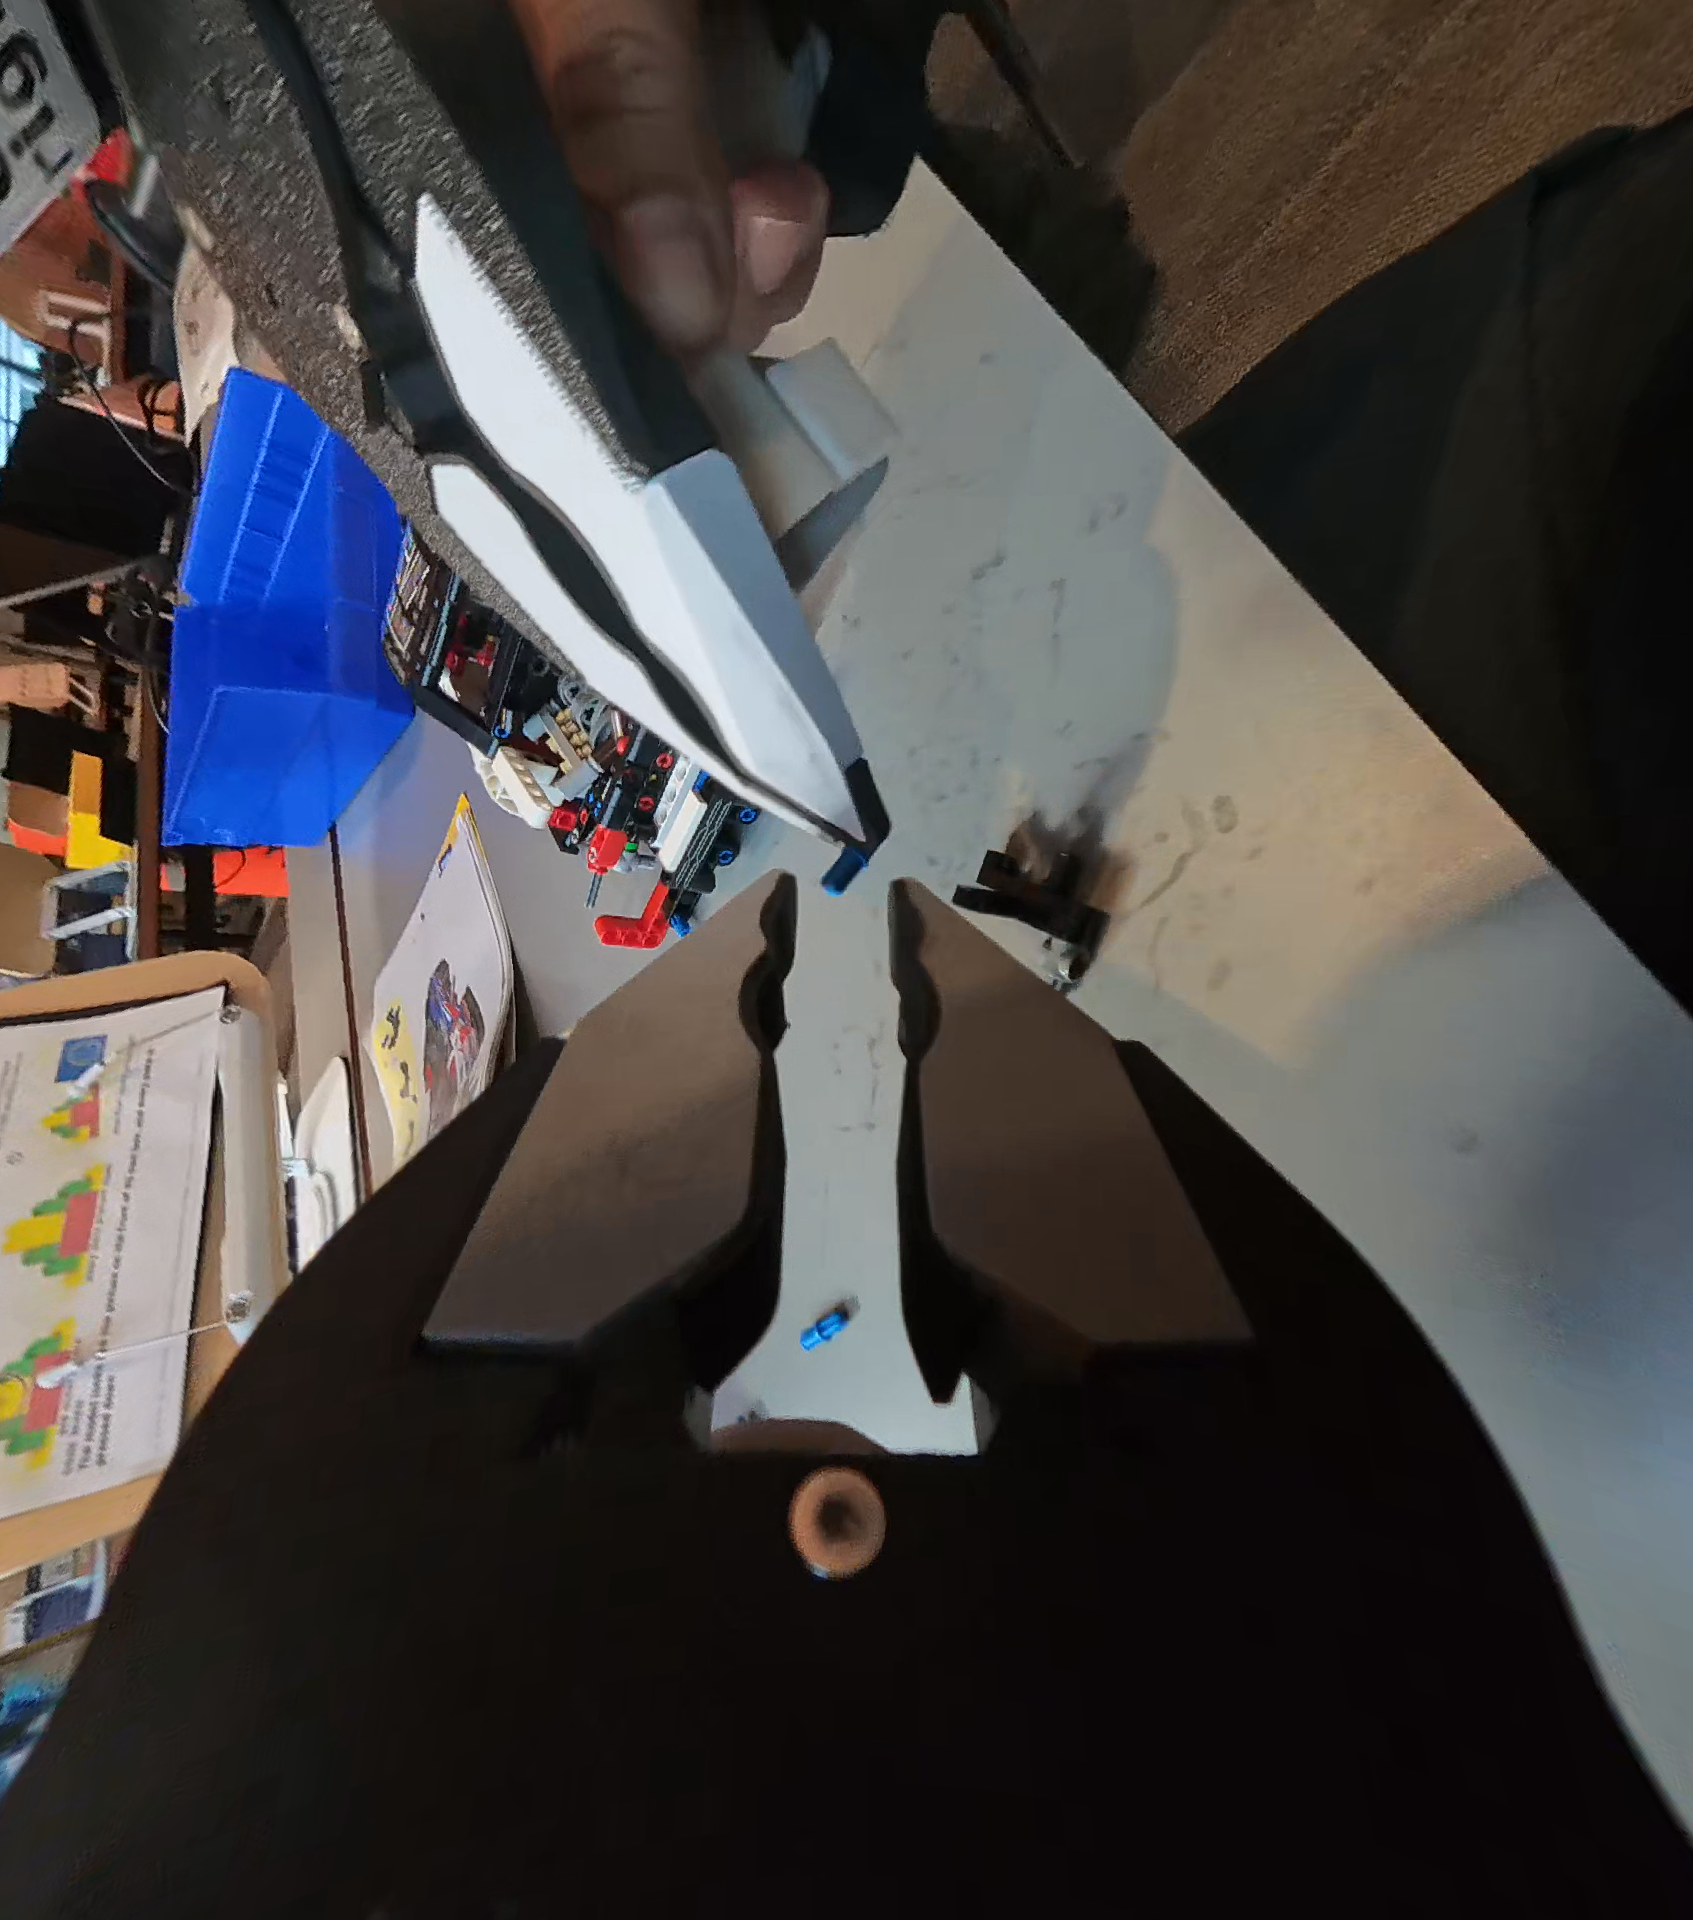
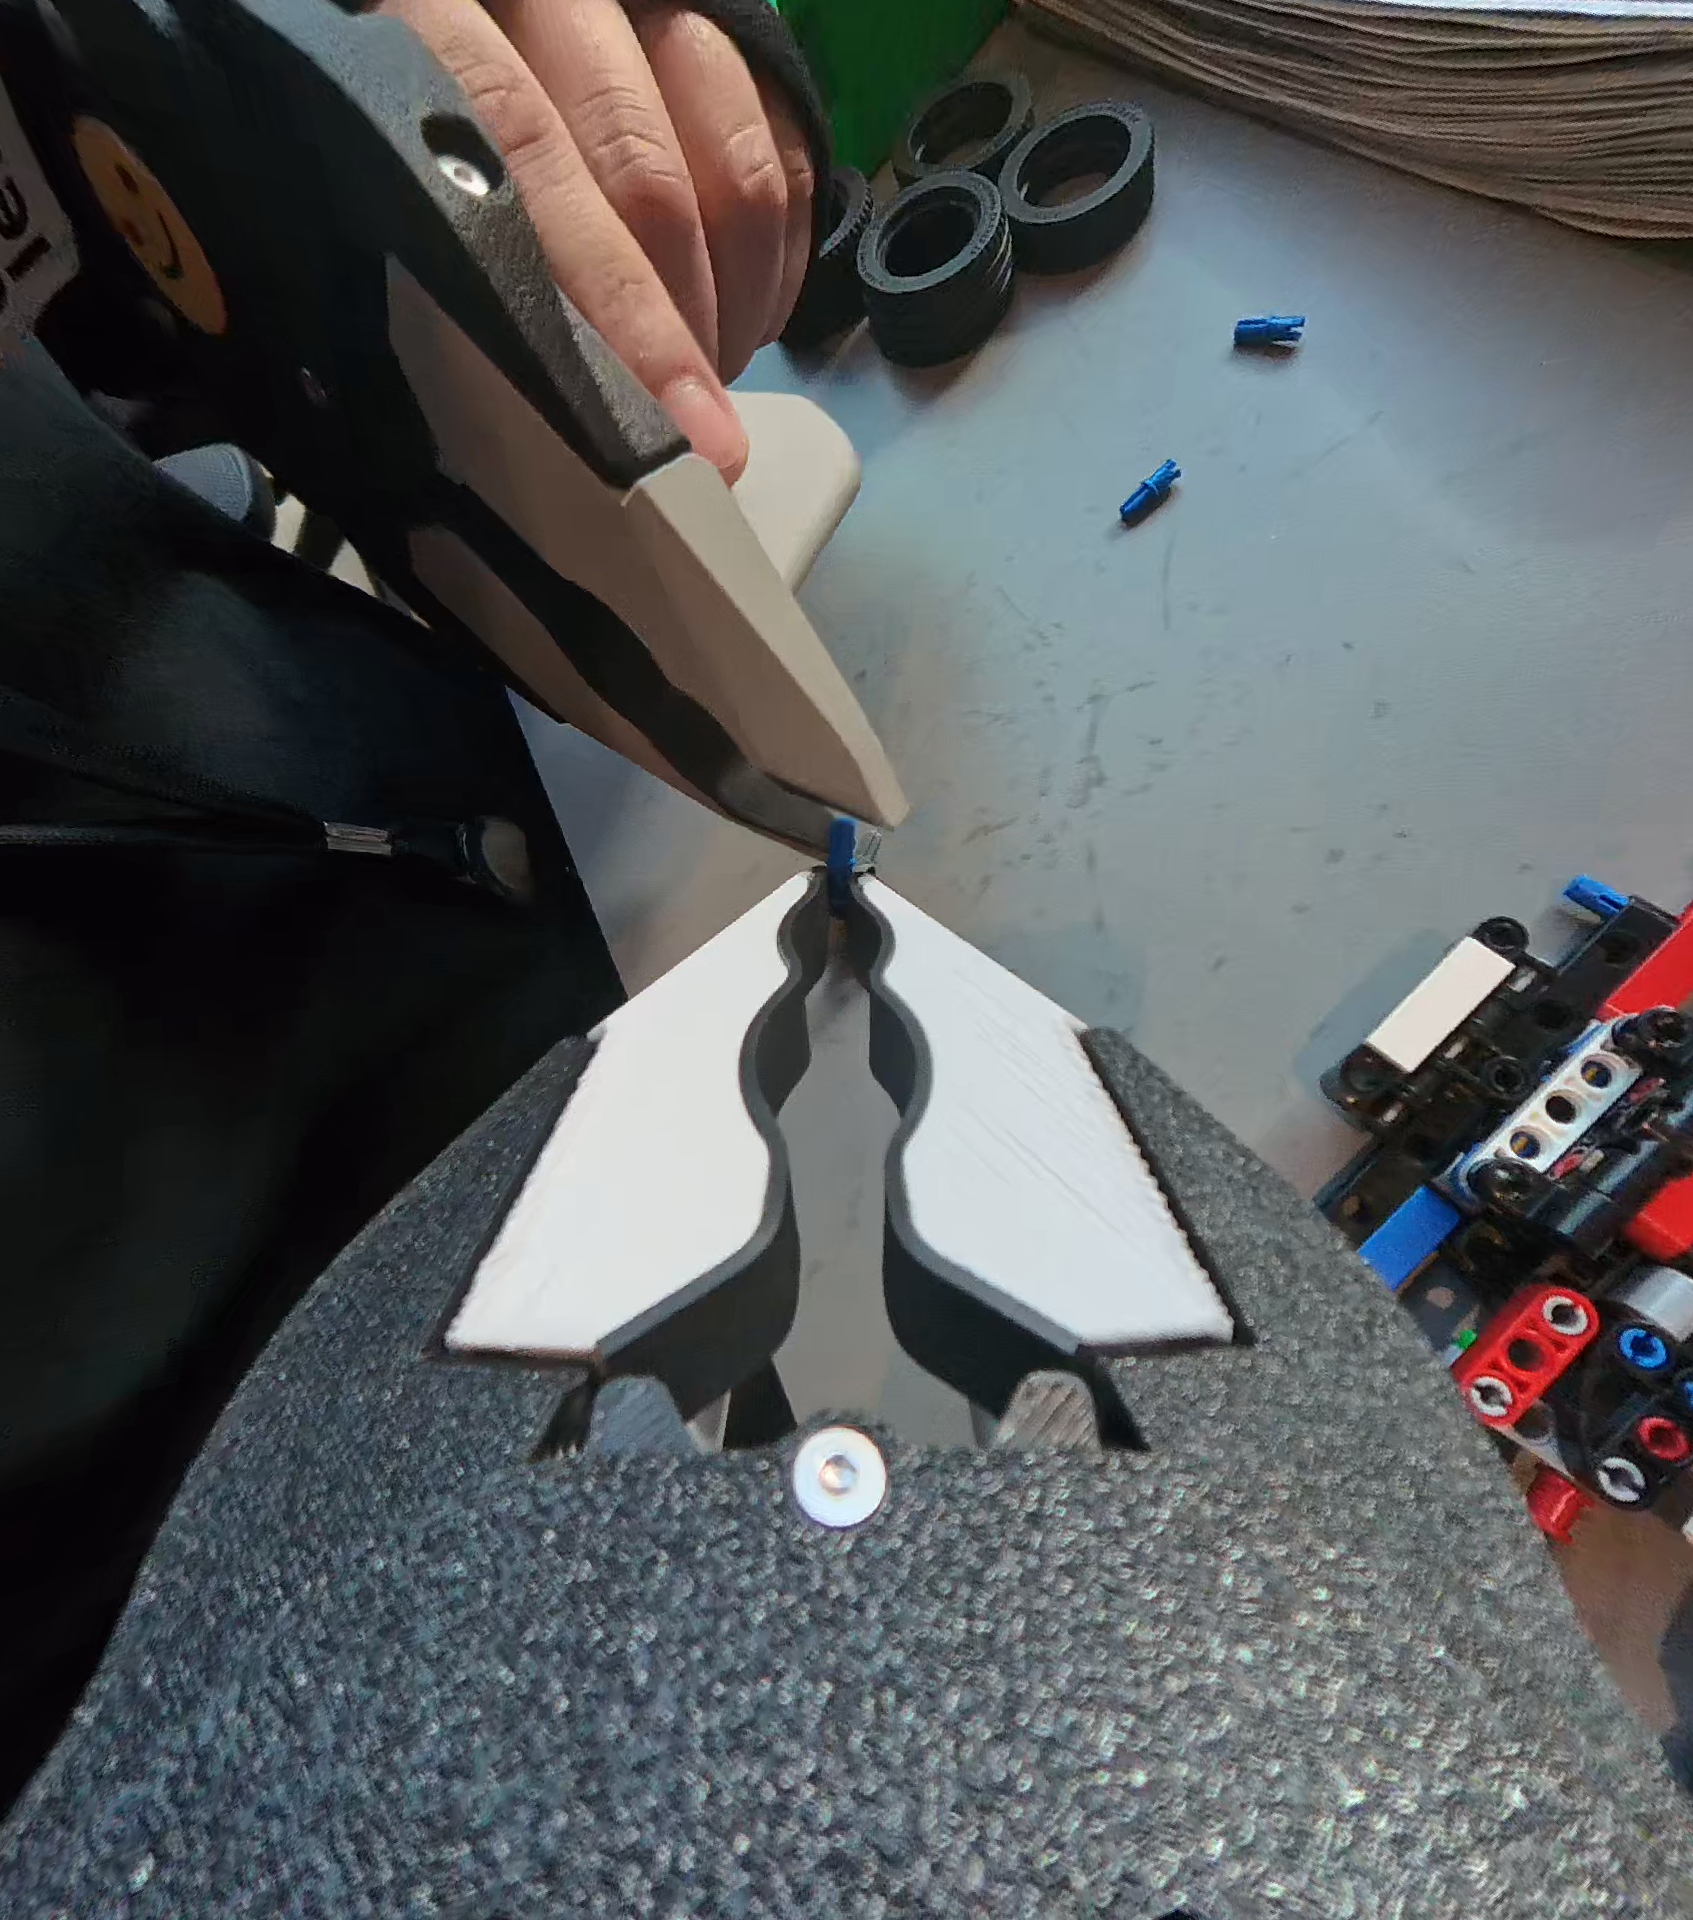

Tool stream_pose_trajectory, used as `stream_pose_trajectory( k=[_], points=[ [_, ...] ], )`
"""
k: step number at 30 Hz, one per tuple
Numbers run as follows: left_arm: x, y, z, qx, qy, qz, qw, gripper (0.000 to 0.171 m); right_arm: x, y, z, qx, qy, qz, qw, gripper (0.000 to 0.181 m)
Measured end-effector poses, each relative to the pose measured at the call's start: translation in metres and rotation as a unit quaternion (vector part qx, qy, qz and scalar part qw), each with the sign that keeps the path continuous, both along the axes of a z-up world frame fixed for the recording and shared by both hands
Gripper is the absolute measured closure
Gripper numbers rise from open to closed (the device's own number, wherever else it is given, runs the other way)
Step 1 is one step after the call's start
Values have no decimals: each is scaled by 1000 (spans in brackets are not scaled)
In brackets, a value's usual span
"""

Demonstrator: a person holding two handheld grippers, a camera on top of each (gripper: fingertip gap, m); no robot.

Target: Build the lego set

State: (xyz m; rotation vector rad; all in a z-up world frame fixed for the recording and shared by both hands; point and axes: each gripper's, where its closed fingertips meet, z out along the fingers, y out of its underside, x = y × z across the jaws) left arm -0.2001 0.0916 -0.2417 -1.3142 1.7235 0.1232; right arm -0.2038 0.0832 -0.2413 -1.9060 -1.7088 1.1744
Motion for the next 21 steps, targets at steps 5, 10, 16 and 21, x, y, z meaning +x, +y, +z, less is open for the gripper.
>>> stream_pose_trajectory(
  k=[5,10,16,21],
  points=[
    [2,3,-1,35,19,0,999,168,1,3,0,-10,2,-8,1000,179],
    [-1,9,2,60,8,19,998,169,-1,9,4,-18,14,-24,999,179],
    [-9,17,4,58,-24,51,997,170,-9,19,10,-30,33,-47,998,179],
    [-17,25,9,60,-46,68,995,170,-18,27,20,-20,61,-59,996,181]
  ],
)
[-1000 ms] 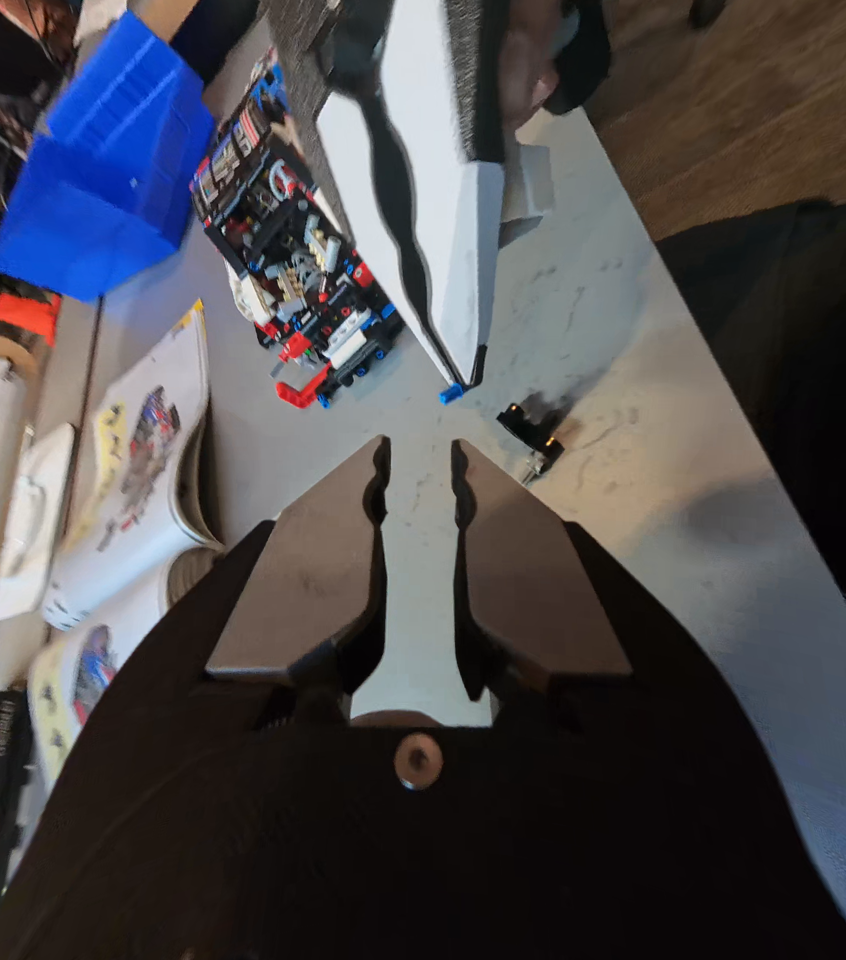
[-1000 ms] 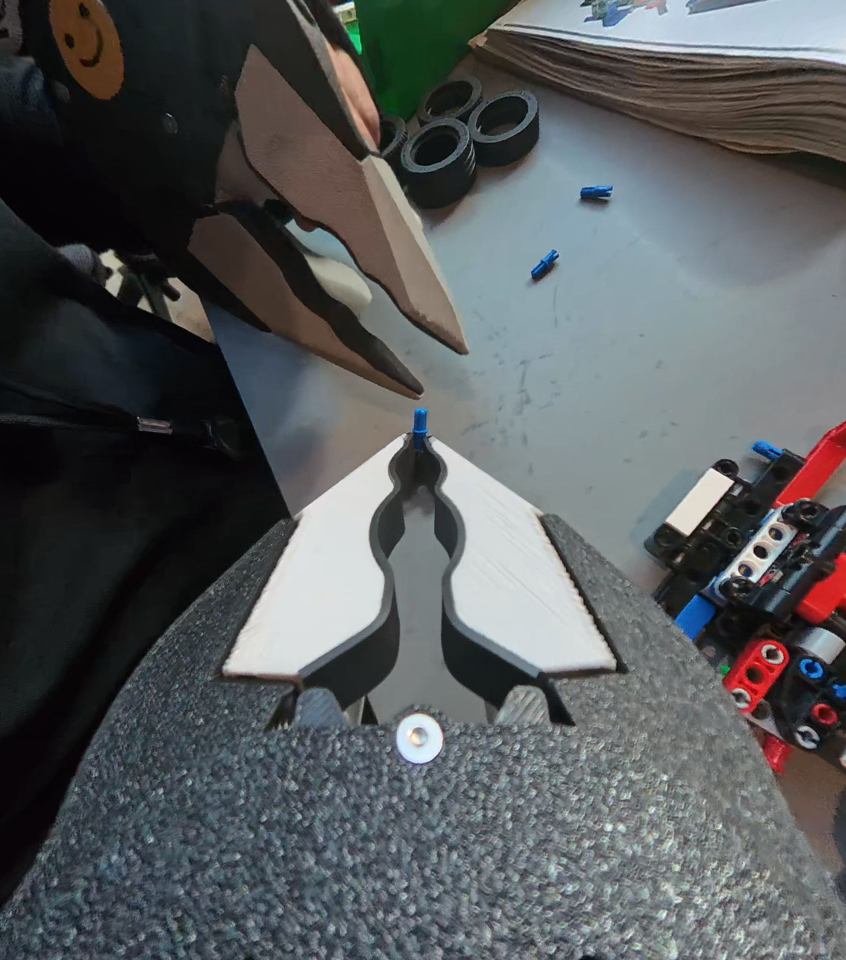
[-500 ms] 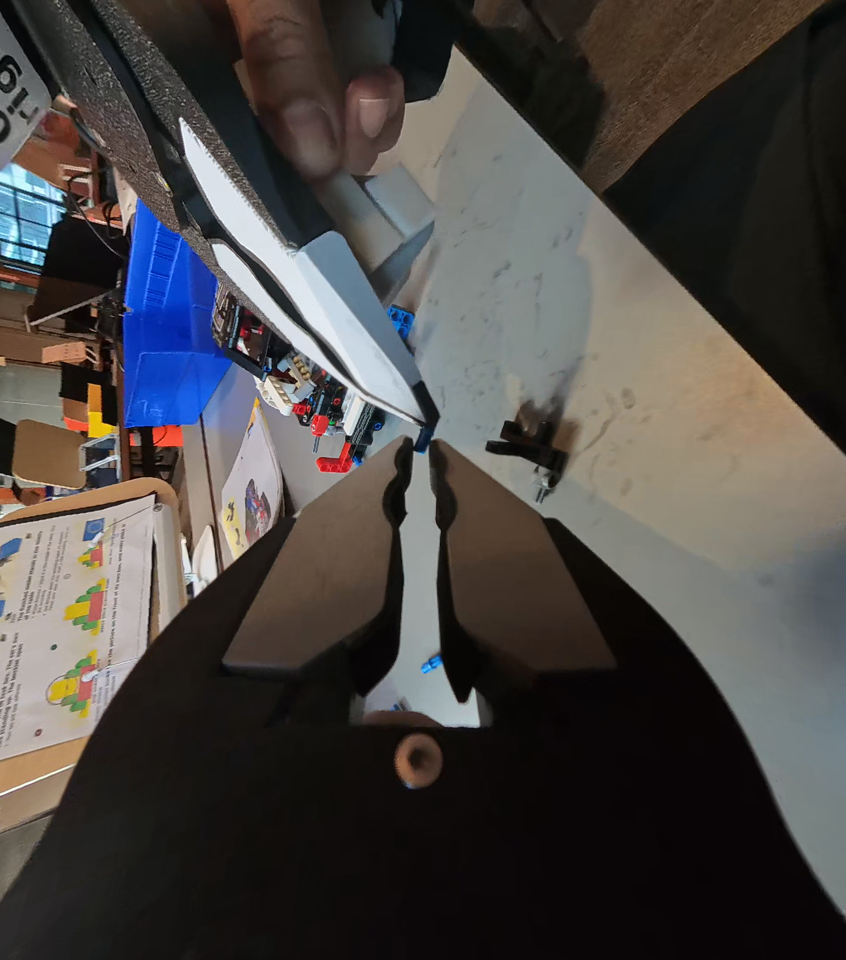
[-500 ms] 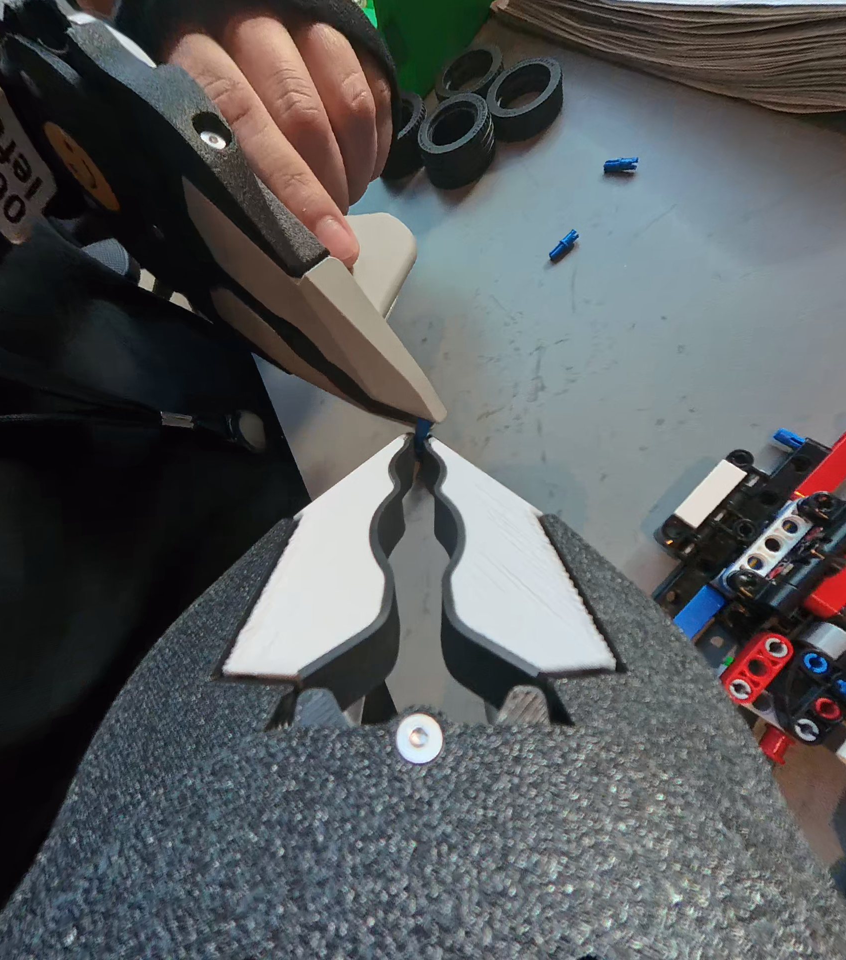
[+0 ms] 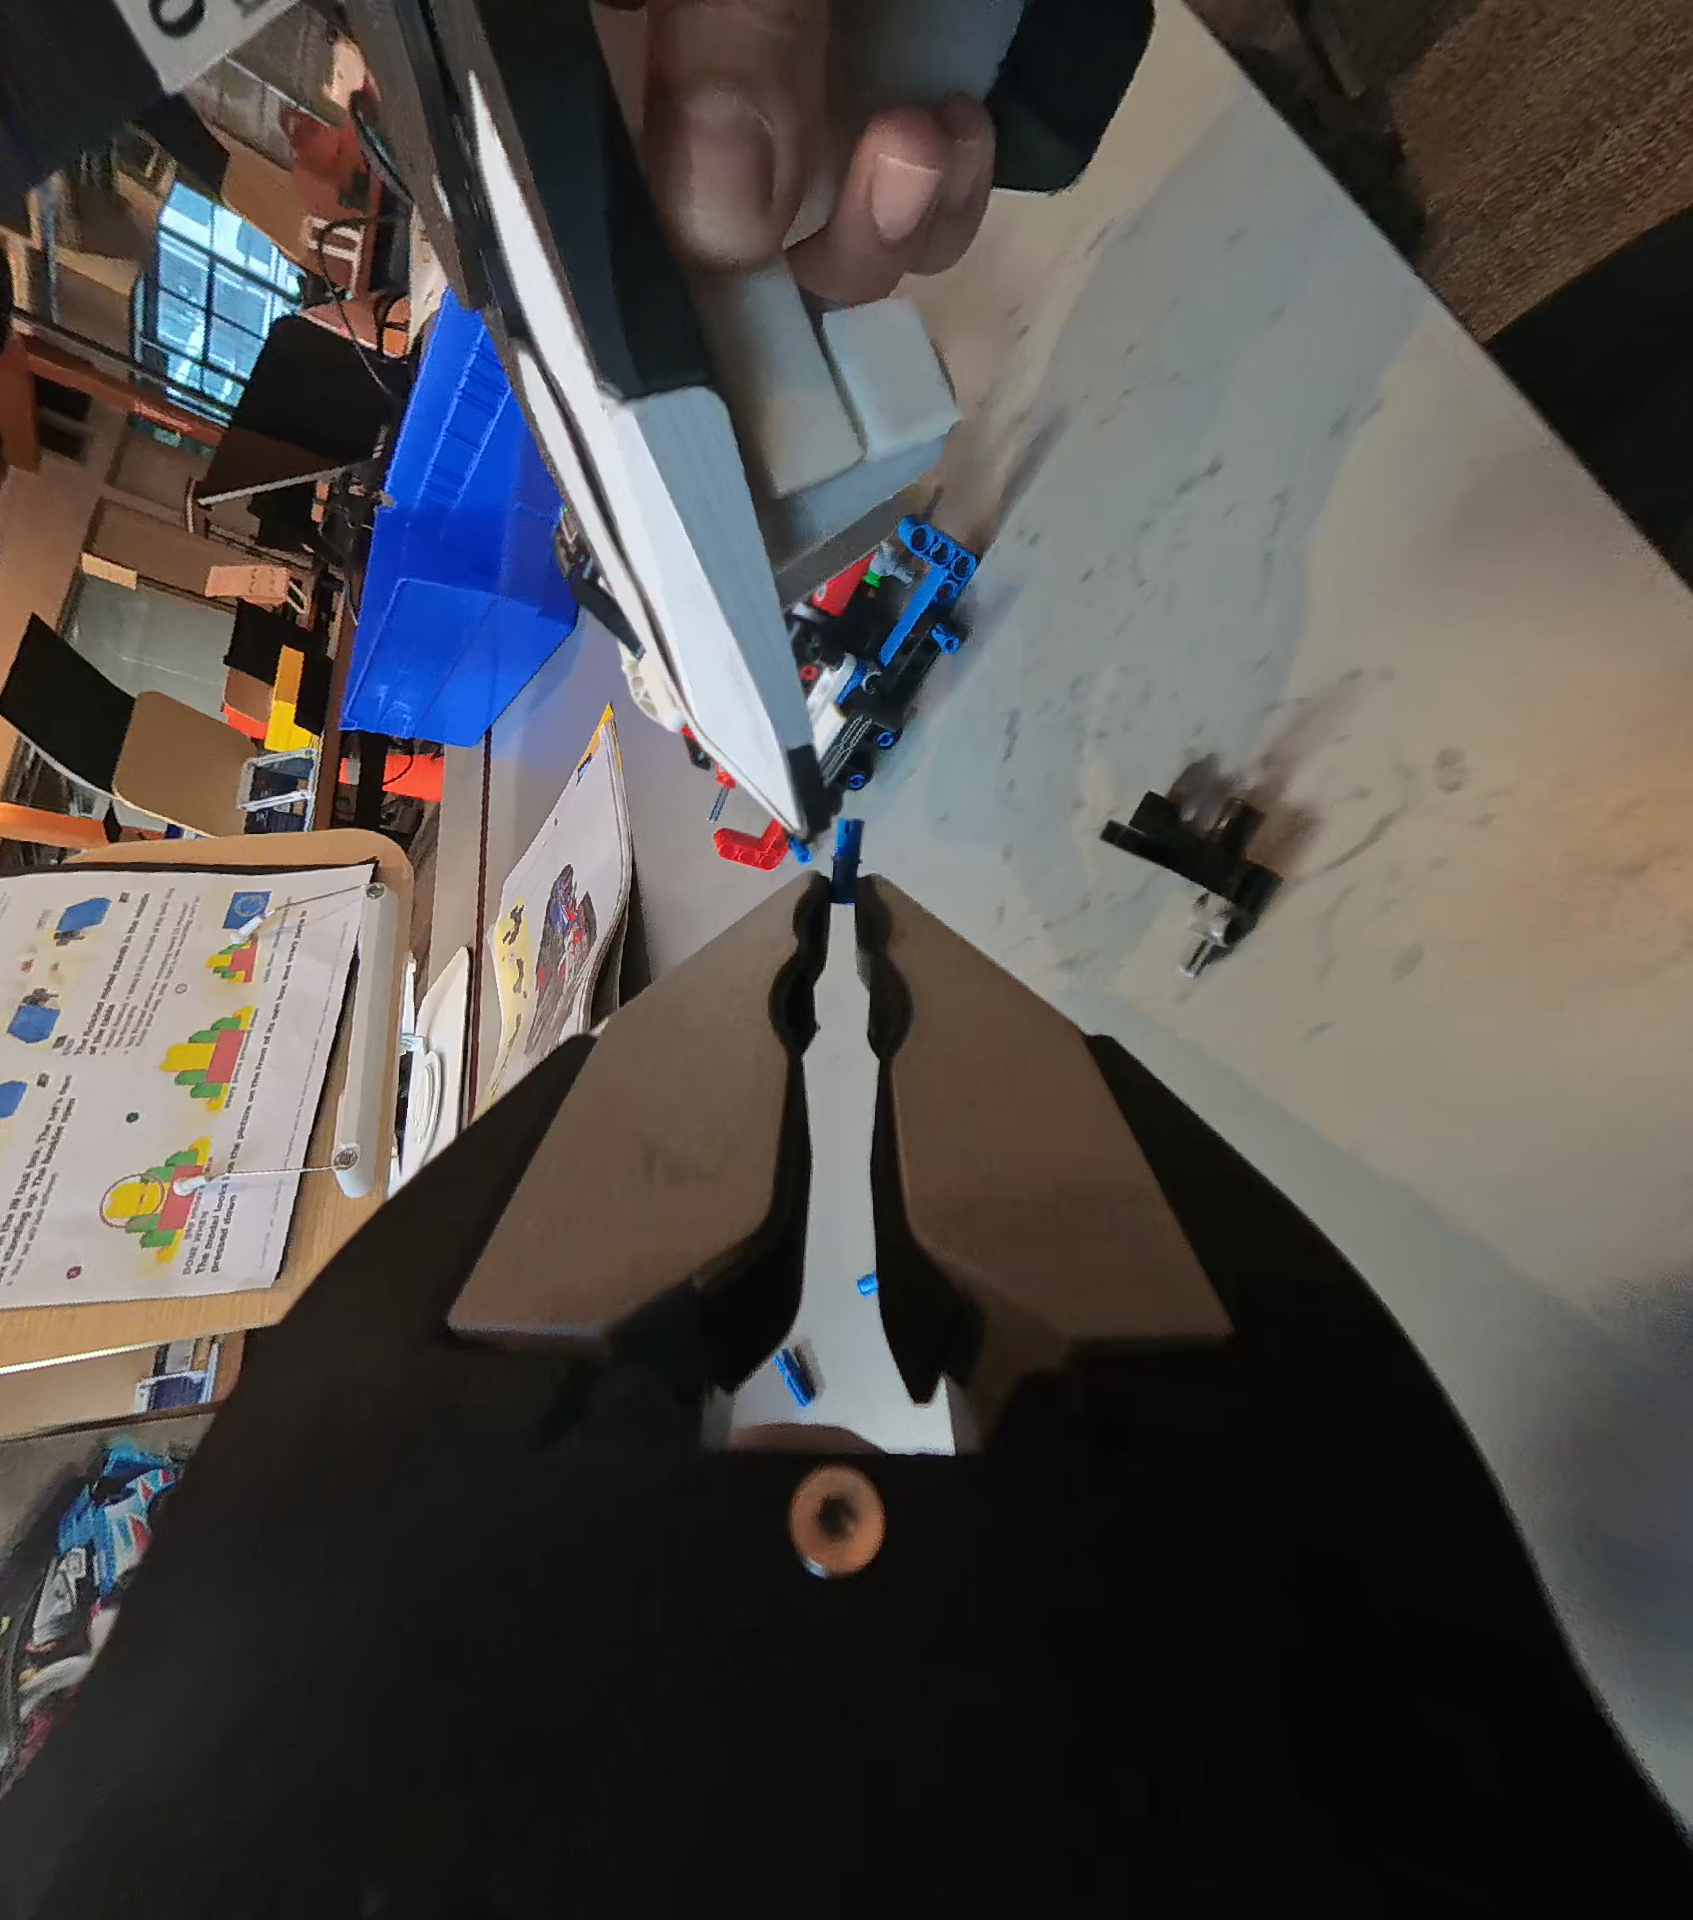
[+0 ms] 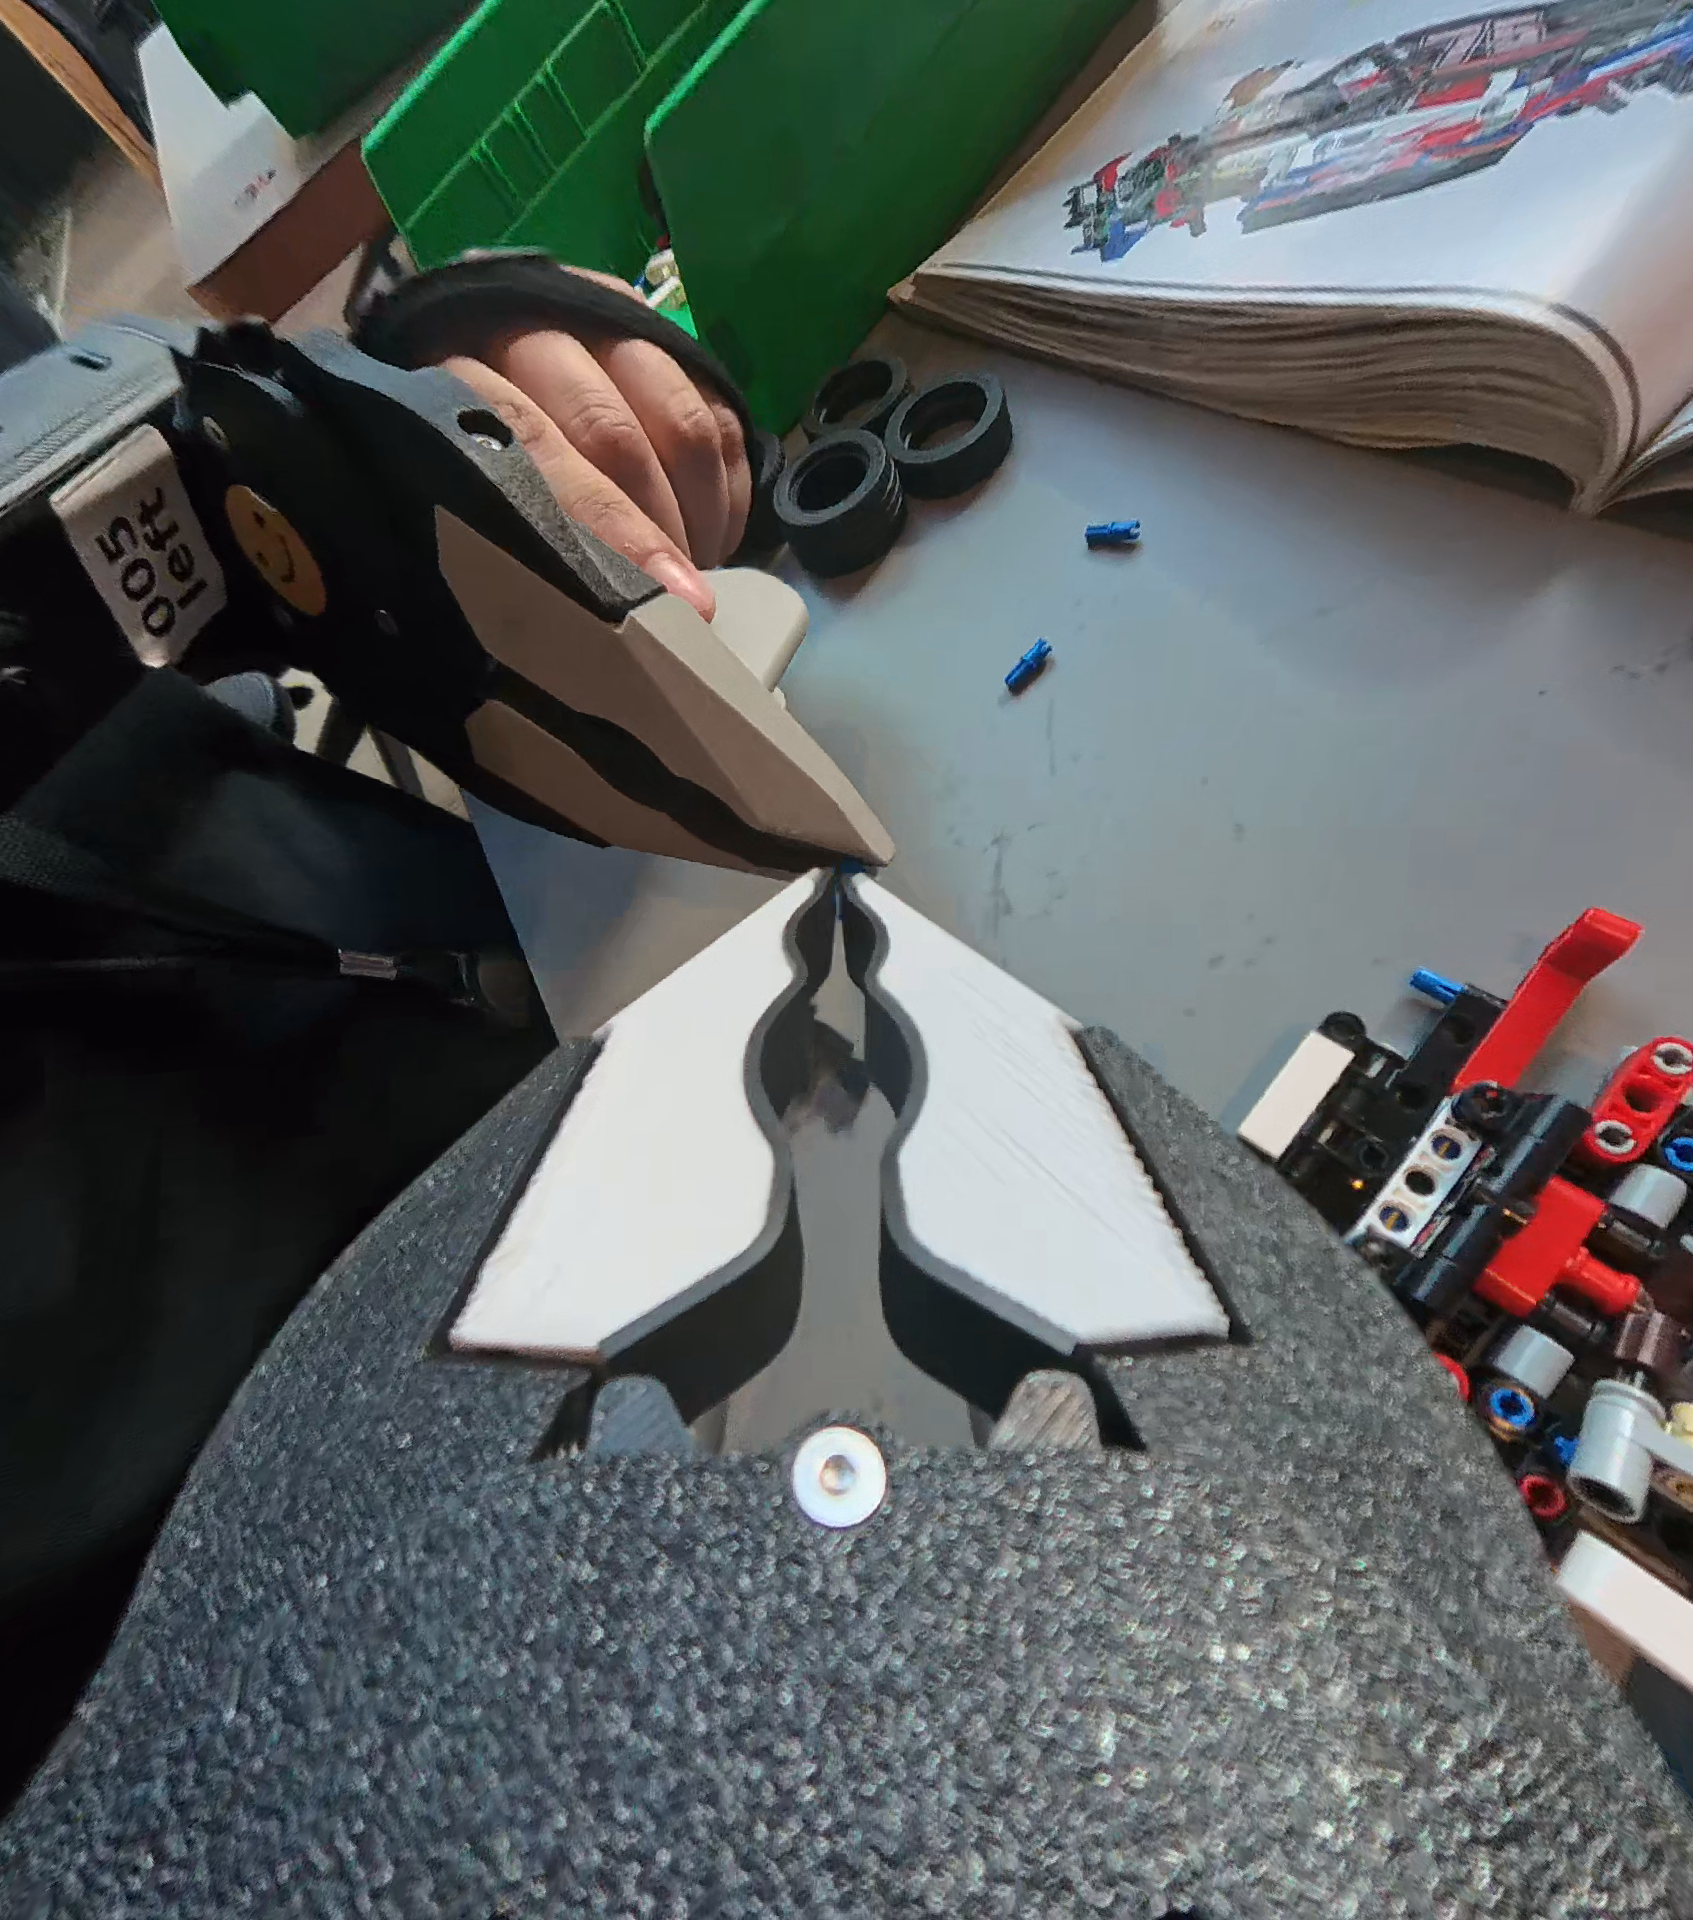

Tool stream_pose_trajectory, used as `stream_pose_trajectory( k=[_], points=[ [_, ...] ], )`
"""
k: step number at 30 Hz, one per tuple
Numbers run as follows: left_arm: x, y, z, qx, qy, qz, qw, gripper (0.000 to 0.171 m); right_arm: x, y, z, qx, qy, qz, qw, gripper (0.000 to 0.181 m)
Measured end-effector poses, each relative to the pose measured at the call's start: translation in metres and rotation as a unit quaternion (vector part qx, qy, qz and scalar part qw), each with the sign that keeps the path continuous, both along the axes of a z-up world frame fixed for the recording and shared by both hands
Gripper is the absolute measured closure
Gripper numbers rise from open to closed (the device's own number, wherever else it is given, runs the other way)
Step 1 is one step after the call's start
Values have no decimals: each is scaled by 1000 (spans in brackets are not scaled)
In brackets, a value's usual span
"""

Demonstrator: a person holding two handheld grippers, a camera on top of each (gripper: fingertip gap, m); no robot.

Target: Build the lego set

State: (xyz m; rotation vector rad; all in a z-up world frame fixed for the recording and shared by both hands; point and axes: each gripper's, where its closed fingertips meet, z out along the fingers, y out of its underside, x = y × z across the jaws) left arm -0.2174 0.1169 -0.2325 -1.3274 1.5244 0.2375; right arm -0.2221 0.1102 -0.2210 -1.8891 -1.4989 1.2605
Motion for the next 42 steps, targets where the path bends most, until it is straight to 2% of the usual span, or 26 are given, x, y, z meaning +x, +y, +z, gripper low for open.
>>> stream_pose_trajectory(
  k=[8,13,16,18,23,29,32,38,42],
  points=[
    [-4,2,10,11,-40,20,999,170,6,3,17,13,47,-26,998,181],
    [-4,4,20,2,-86,33,996,170,17,3,23,31,76,-45,996,168],
    [0,1,25,11,-96,27,995,170,17,3,26,72,95,-70,990,178],
    [2,0,27,15,-101,24,994,170,15,-6,27,77,112,-63,989,177],
    [9,-4,32,25,-106,7,994,170,15,-4,25,108,108,-85,985,175],
    [12,-9,32,32,-101,-7,994,170,14,-10,26,128,100,-67,984,179],
    [13,-10,33,45,-92,-12,995,170,14,-11,26,117,102,-70,985,174],
    [18,-9,34,72,-71,-12,995,170,15,-10,27,116,105,-80,984,177],
    [20,-10,37,70,-87,-10,994,170,15,-10,28,102,111,-84,985,176]
  ],
)
